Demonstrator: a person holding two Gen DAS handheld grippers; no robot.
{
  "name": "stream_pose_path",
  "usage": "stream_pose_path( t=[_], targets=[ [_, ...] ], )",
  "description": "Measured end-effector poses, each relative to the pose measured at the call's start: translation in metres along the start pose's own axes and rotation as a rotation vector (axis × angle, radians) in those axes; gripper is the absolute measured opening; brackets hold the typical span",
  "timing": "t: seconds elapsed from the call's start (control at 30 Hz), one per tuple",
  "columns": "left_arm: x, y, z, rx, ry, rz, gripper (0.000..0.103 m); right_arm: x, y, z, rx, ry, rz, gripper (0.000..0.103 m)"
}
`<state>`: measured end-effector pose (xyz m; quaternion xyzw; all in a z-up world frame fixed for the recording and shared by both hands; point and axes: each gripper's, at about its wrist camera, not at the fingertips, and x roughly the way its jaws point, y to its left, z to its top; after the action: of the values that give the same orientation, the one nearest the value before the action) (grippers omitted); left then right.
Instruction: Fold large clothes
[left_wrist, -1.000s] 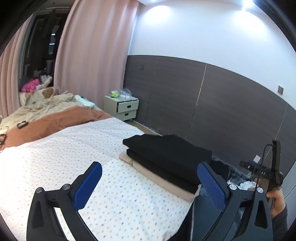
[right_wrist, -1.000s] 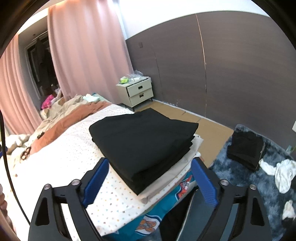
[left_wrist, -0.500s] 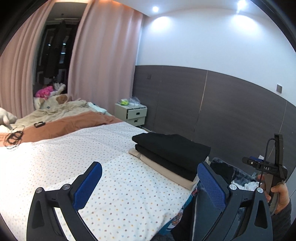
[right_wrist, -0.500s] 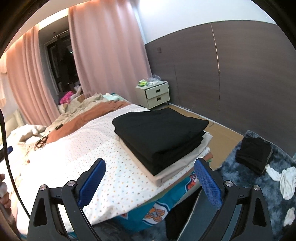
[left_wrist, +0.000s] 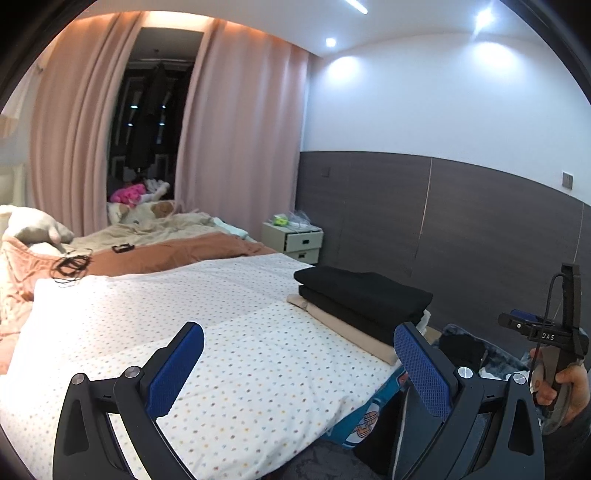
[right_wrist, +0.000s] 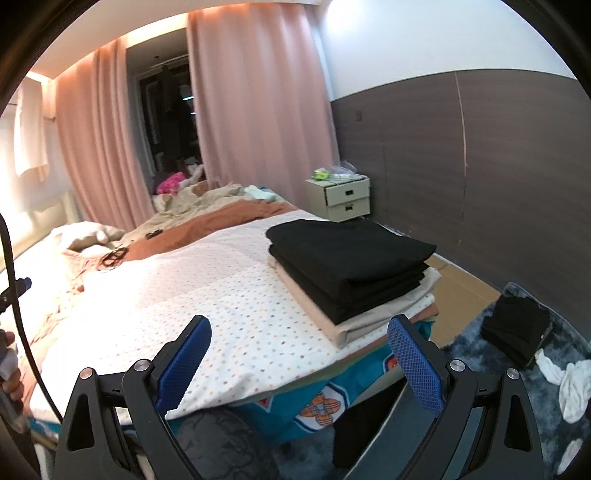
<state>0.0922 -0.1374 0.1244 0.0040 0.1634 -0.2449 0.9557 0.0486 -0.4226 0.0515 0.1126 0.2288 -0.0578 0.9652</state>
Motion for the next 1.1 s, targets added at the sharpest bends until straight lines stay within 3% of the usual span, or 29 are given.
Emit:
stream_pose_path(
  t=[0.57,1.1],
  targets=[
    [-0.082,0.017,-0.065,-0.057,-0.049,0.130,0.103,-0.036,0.028,-0.043,-0.052,-0.034,0.097,0.096],
    [-0.114,0.028,-0.117,-0.089,-0.039,0.251,0.103,-0.038,0.048,-0.089,-0.072,-0.014,0.165,0.096]
  ],
)
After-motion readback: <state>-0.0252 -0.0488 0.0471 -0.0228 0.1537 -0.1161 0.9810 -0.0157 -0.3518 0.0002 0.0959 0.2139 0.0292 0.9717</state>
